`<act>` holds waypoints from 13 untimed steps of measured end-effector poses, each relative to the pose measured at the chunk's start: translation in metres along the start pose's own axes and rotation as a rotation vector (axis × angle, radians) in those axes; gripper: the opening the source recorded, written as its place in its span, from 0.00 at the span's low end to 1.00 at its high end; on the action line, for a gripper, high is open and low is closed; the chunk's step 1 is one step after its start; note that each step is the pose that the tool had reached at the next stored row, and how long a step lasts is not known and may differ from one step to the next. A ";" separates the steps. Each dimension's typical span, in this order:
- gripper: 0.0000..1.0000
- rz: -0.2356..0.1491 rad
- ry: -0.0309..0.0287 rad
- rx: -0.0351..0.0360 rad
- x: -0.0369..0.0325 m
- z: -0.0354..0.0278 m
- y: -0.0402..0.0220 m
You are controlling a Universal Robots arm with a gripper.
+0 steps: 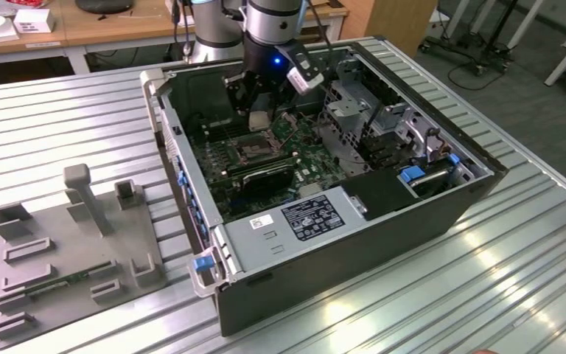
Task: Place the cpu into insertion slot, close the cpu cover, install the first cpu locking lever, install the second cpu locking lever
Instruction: 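Place the cpu into insertion slot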
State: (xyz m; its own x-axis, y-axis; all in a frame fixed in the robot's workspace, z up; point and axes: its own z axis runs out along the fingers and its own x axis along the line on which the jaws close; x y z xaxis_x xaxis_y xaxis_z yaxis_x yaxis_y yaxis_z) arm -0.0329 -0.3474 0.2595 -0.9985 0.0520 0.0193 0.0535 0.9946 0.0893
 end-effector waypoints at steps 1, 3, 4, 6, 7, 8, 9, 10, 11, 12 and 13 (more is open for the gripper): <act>0.54 0.000 0.0000 0.0000 0.0003 0.0012 -0.0002; 0.54 0.000 0.0000 -0.0001 0.0005 0.0029 -0.0005; 0.54 0.000 0.0001 0.0001 0.0006 0.0031 -0.0005; 0.54 0.001 0.0000 0.0001 0.0006 0.0034 -0.0005; 0.54 0.006 -0.0005 -0.0002 0.0006 0.0037 -0.0005; 0.54 0.015 -0.0013 -0.0003 0.0006 0.0038 -0.0006; 0.54 0.023 -0.0019 -0.0004 0.0006 0.0038 -0.0005; 0.54 0.024 -0.0020 -0.0004 0.0006 0.0038 -0.0005; 0.54 0.024 -0.0021 -0.0005 0.0006 0.0038 -0.0005; 0.54 0.024 -0.0021 -0.0006 0.0006 0.0039 -0.0005; 0.54 0.024 -0.0022 -0.0005 0.0006 0.0038 -0.0005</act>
State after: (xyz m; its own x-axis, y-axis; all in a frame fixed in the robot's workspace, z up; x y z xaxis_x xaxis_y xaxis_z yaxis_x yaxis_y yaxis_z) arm -0.0336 -0.3476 0.2556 -0.9969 0.0763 0.0193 0.0777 0.9930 0.0893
